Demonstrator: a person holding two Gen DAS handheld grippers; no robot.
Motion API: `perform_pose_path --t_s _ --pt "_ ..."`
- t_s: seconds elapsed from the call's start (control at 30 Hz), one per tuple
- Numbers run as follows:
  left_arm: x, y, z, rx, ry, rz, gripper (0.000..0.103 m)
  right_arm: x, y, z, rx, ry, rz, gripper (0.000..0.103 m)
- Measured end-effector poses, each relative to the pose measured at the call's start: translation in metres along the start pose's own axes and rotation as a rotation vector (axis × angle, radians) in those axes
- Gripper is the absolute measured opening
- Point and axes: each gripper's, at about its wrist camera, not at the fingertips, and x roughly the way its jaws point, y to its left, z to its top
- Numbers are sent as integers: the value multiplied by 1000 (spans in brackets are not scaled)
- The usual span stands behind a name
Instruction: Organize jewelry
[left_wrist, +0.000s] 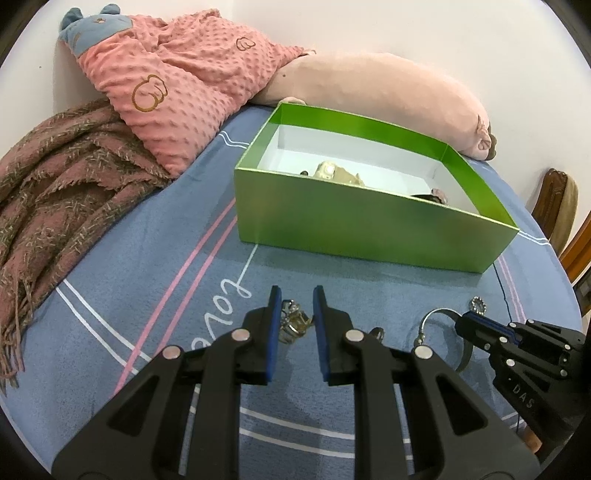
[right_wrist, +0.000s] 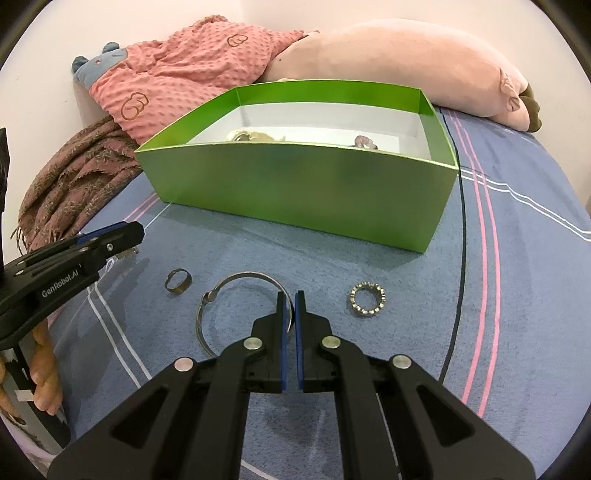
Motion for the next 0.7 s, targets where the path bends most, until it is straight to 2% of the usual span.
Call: perform_pose_path --t_s 0.5,0.7 --pt "2 2 1 -7 15 3 17 -1 2 -1 -5 -6 7 3" --pt "3 6 4 -33 16 -28 17 -12 2 1 2 -52 8 3"
